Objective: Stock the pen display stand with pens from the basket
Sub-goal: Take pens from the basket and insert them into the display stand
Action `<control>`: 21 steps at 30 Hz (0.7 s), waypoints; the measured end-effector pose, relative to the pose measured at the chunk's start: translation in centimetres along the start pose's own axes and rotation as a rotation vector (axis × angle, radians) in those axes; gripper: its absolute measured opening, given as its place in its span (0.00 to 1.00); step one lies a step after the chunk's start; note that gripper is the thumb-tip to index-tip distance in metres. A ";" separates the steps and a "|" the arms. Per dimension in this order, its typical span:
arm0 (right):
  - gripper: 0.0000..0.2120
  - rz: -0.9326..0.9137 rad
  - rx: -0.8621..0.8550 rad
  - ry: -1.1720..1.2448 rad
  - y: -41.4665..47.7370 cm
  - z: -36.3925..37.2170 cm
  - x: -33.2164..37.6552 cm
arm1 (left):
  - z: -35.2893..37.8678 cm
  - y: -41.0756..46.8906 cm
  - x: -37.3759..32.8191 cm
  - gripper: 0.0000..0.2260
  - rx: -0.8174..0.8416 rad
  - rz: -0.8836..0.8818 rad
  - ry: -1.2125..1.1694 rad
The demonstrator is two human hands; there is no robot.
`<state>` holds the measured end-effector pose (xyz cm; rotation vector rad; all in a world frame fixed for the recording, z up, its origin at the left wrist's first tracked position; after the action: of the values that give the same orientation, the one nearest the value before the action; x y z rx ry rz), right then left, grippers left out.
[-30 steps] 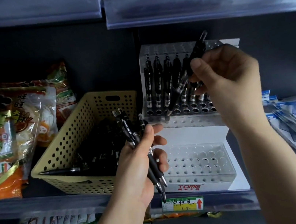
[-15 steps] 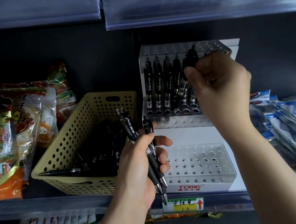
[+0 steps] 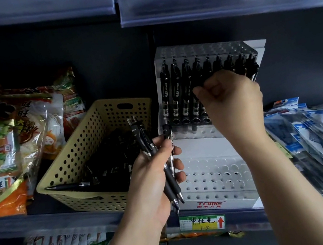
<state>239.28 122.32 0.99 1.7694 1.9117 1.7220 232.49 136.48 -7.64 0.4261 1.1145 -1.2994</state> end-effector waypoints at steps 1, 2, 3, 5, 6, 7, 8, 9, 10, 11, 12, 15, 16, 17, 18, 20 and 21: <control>0.08 0.009 -0.005 0.003 0.0 -0.1 0.0 | 0.0 0.0 0.1 0.05 0.007 0.002 0.006; 0.11 0.021 -0.032 0.027 -0.1 -0.3 0.1 | 0.0 0.0 0.1 0.05 0.018 0.006 0.011; 0.12 0.026 -0.069 0.076 -0.2 -0.6 0.3 | 0.1 -0.1 0.2 0.05 0.035 0.012 0.016; 0.13 -0.008 -0.079 0.190 -0.2 -1.0 0.9 | 0.3 -0.2 0.1 0.08 0.069 0.032 0.020; 0.13 -0.009 -0.005 0.227 -0.2 -0.9 1.2 | 0.5 -0.2 0.0 0.09 0.084 0.040 0.012; 0.13 0.016 0.136 0.249 -0.3 -0.5 1.4 | 0.6 -0.3 -0.2 0.11 0.099 0.046 -0.002; 0.11 0.059 0.331 0.269 -0.7 0.1 1.6 | 0.9 -0.5 -0.3 0.11 0.116 0.049 -0.018; 0.09 0.108 0.540 0.306 -1.4 0.6 1.8 | 1.1 -0.6 -0.4 0.11 0.132 0.049 -0.032; 0.09 0.142 0.719 0.354 -2.2 1.0 1.9 | 1.2 -0.7 -0.4 0.11 0.145 0.045 -0.041; 0.10 0.165 0.838 0.418 -2.7 1.2 2.0 | 1.4 -0.8 -0.5 0.11 0.151 0.042 -0.046; 0.11 0.178 0.897 0.484 -3.0 1.2 2.1 | 1.4 -0.9 -0.5 0.11 0.151 0.048 -0.044; 0.14 0.177 0.883 0.545 -3.0 1.2 2.1 | 1.5 -1.0 -0.5 0.11 0.115 0.107 -0.030; 0.14 0.145 0.850 0.504 -3.0 1.2 2.1 | 1.5 -0.9 -0.5 0.09 0.092 0.115 -0.036; 0.14 0.111 0.806 0.453 -2.9 1.1 2.2 | 1.4 -0.9 -0.5 0.08 0.071 0.112 -0.046; 0.14 0.089 0.748 0.411 -2.8 1.0 2.2 | 1.4 -0.8 -0.4 0.08 0.054 0.103 -0.053; 0.13 0.117 0.591 0.410 -2.1 0.8 1.9 | 1.2 -0.7 -0.1 0.07 0.030 0.078 -0.019; 0.11 0.179 0.514 0.468 -1.8 0.6 1.6 | 1.2 -0.7 0.1 0.06 0.025 0.066 0.012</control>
<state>237.88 124.27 0.48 1.8454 2.6663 1.9772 232.35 135.24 -6.97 0.4864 1.0868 -1.2559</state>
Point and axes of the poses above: each hand's wrist, its own y-axis towards the middle knuckle, its own z-axis out of the palm, x = y × z, the point moved 5 cm from there along y, towards the middle knuckle, and after that the axes turned 9 degrees about -x, right-handed, at the moved point
